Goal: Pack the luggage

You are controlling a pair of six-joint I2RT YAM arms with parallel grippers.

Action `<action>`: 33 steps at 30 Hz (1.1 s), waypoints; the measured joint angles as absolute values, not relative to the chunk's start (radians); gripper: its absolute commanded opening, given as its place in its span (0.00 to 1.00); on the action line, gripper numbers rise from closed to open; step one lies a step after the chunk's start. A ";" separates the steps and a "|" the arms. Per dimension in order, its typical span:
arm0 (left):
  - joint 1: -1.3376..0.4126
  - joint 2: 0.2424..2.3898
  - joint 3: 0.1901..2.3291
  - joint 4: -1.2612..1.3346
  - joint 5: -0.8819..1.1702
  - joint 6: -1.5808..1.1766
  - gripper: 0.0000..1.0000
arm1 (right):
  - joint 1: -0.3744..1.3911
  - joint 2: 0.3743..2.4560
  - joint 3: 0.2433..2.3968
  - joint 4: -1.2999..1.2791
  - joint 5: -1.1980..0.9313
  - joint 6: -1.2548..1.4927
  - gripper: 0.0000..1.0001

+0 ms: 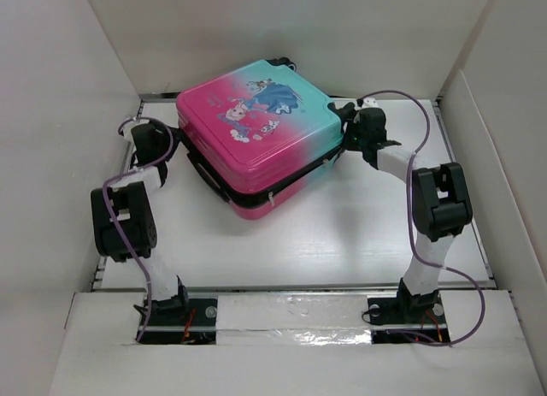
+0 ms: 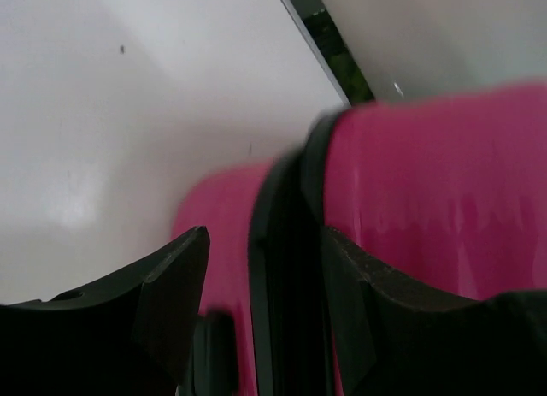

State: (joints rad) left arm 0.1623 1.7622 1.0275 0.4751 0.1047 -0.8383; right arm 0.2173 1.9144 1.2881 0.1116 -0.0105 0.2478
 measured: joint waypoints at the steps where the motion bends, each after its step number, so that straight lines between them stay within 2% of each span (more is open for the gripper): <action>1: 0.156 1.726 0.981 0.486 0.104 -0.846 0.51 | 0.219 1.922 1.300 0.107 -0.027 0.242 0.23; 8: 0.074 1.533 0.697 0.633 0.057 -0.901 0.50 | 0.212 1.915 1.305 0.081 -0.085 0.252 0.36; 12: 0.036 1.430 0.579 0.669 0.039 -0.917 0.50 | 0.197 1.835 1.239 0.089 -0.114 0.268 0.46; 18: -0.003 1.293 0.482 0.630 0.027 -0.919 0.51 | 0.182 1.594 1.085 0.143 -0.198 0.292 0.46; 19: -0.005 1.292 0.482 0.627 0.030 -0.919 0.50 | 0.184 1.549 1.065 0.167 -0.216 0.292 0.46; 21: -0.004 1.294 0.482 0.629 0.040 -0.931 0.41 | 0.187 1.473 1.023 0.194 -0.237 0.292 0.46; 25: 0.014 1.315 0.475 0.672 0.089 -0.957 0.36 | 0.188 1.343 0.939 0.211 -0.248 0.291 0.46; 33: 0.020 1.360 0.453 0.693 0.108 -0.982 0.38 | 0.178 1.237 0.862 0.206 -0.244 0.281 0.46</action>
State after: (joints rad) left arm 0.0204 1.3602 0.4530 0.6926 0.1078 -0.9817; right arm 0.1776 1.2369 0.8623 0.2062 -0.2443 0.2813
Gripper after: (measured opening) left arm 0.367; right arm 0.459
